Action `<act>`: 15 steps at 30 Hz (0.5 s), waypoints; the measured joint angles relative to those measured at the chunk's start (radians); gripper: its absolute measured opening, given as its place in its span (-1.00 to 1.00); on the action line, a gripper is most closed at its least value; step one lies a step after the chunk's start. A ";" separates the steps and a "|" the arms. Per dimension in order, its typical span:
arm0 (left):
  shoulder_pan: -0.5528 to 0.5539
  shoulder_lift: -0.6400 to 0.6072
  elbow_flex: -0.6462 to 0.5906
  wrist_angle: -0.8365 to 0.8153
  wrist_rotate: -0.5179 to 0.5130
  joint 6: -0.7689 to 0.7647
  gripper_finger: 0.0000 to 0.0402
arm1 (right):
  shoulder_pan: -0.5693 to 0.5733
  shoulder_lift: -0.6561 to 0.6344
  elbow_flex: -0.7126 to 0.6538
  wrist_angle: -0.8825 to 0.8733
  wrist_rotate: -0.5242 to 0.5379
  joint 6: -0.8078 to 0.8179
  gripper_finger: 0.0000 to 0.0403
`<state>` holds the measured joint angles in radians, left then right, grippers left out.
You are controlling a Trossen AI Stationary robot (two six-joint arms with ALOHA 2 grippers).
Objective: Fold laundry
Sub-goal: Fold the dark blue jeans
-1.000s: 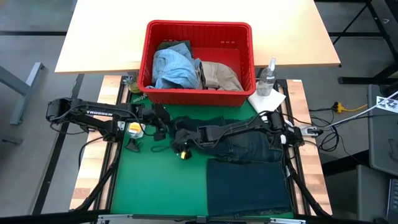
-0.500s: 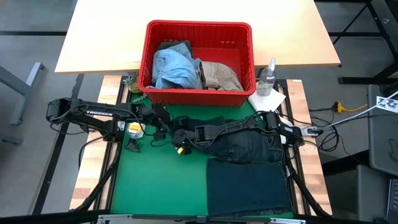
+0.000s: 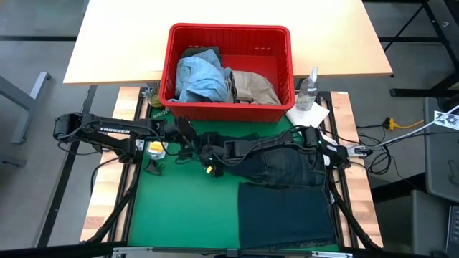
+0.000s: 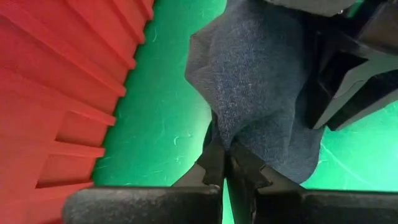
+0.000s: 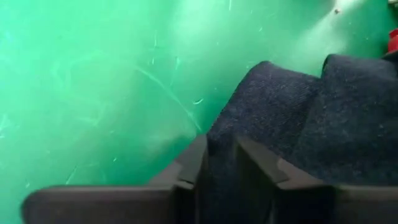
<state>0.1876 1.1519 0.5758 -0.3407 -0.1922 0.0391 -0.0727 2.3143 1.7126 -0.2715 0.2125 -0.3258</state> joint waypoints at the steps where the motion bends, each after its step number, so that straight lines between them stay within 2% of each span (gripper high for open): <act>1: 0.000 0.000 0.000 0.000 0.000 0.000 -1.00 | 0.000 0.000 0.000 -0.004 -0.002 0.000 -0.66; 12: 0.000 0.000 0.000 0.000 -0.005 0.000 -1.00 | 0.000 0.000 0.000 -0.032 -0.008 -0.001 -0.82; 15: 0.000 0.000 0.000 0.000 -0.008 -0.001 -1.00 | 0.000 0.006 0.029 -0.086 -0.014 -0.002 -0.86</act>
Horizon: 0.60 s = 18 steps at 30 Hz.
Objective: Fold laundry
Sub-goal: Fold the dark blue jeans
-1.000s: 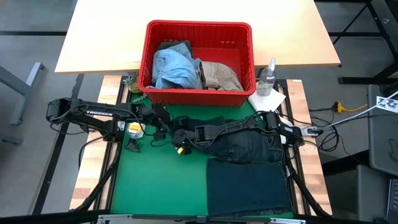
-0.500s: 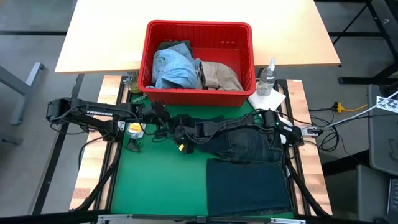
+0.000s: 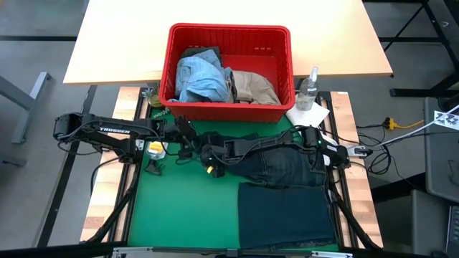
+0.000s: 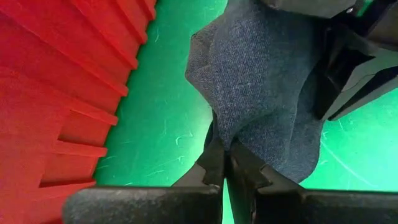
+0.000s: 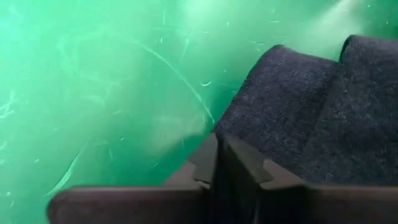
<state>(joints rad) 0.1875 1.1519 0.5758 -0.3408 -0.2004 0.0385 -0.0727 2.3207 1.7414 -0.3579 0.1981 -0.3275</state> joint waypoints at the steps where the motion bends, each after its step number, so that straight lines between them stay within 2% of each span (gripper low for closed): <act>1: 0.000 0.000 0.000 0.000 -0.001 0.000 -1.00 | 0.000 0.009 0.015 -0.015 0.000 0.000 -0.88; 10: 0.000 0.000 0.000 -0.002 -0.001 -0.001 -1.00 | 0.000 0.085 0.179 -0.237 0.020 -0.001 -0.99; 18: 0.000 0.000 0.000 0.001 -0.038 0.025 -1.00 | 0.000 0.083 0.184 -0.290 -0.044 -0.067 -0.99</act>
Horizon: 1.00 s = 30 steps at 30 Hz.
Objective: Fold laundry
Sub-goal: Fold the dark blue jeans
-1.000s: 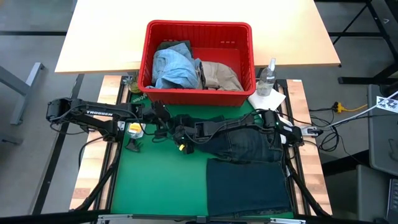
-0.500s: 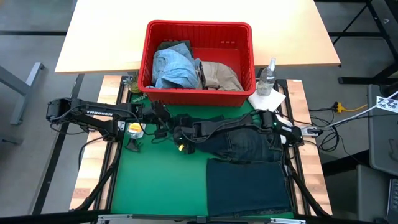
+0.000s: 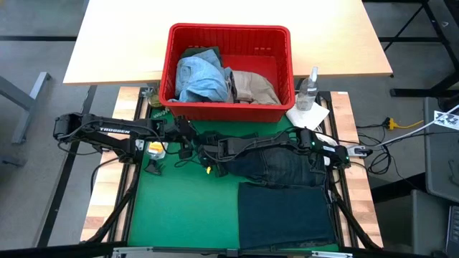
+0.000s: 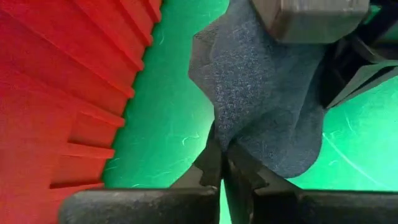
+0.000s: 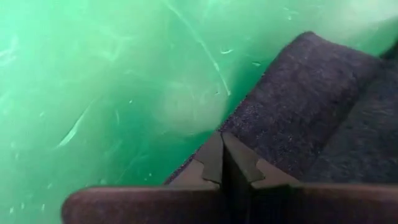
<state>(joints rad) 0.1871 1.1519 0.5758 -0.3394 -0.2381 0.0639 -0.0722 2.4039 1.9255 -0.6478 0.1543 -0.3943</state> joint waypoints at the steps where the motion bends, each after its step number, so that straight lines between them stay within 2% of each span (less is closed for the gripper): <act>1: 0.000 0.000 0.000 0.001 -0.008 0.003 -1.00 | -0.001 0.000 0.000 -0.001 -0.016 -0.011 -0.99; 9: 0.000 0.000 0.000 0.005 -0.085 0.072 -1.00 | -0.001 -0.002 -0.001 -0.010 -0.154 -0.097 -0.99; 19: 0.000 0.000 0.000 0.005 -0.096 0.130 -1.00 | 0.035 0.002 0.036 -0.101 -0.347 -0.257 -1.00; 21: 0.000 0.000 0.000 0.009 -0.092 0.131 -1.00 | 0.052 0.002 0.045 -0.130 -0.356 -0.272 -1.00; 26: 0.000 0.000 0.000 0.011 -0.072 0.131 -1.00 | 0.075 0.006 0.073 -0.156 -0.293 -0.268 -1.00; 30: 0.001 0.000 0.000 0.011 -0.074 0.132 -1.00 | 0.076 0.011 0.128 -0.162 -0.310 -0.266 -1.00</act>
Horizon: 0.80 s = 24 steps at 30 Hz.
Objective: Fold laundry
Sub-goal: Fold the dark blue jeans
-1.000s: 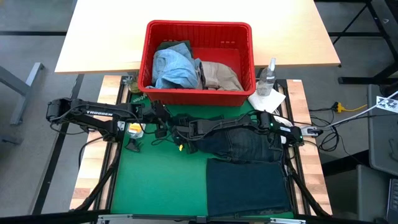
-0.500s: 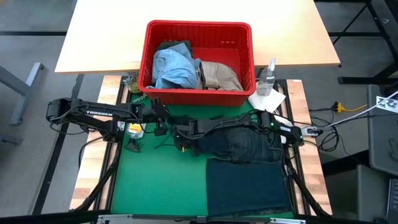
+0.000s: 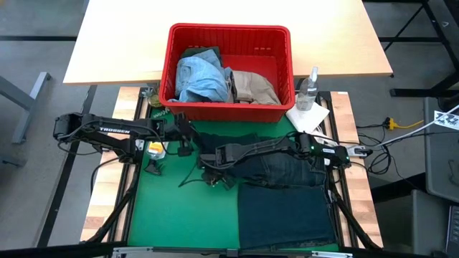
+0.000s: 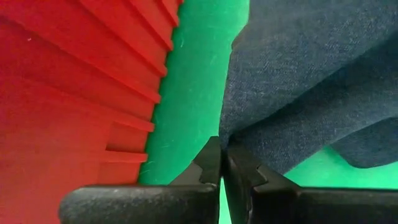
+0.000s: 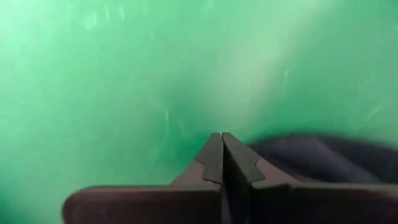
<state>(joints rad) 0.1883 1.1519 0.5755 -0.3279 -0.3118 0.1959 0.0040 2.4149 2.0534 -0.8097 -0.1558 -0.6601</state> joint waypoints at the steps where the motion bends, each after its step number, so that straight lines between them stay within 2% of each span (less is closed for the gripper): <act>1: 0.001 0.000 0.000 0.000 0.000 0.000 -1.00 | 0.000 0.000 0.022 0.004 0.000 0.000 -1.00; 6: 0.000 0.000 0.000 0.000 0.007 0.000 -1.00 | 0.001 -0.002 0.115 0.018 0.034 0.001 -1.00; 15: 0.000 -0.001 0.000 0.002 0.015 -0.002 -1.00 | 0.013 0.012 0.117 0.102 0.403 0.077 -1.00; 17: 0.000 -0.001 0.000 0.002 0.015 -0.003 -1.00 | 0.009 0.033 0.106 0.130 0.452 0.101 -1.00; 21: 0.000 -0.001 0.000 0.003 0.015 -0.004 -1.00 | 0.000 0.075 0.104 0.161 0.485 0.114 -1.00; 24: 0.000 -0.001 0.000 0.001 0.017 -0.008 -1.00 | -0.005 0.113 0.104 0.163 0.561 0.158 -1.00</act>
<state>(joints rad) 0.1879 1.1513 0.5755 -0.3267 -0.2951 0.1883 -0.0007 2.5281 2.1578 -0.6470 0.4056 -0.5022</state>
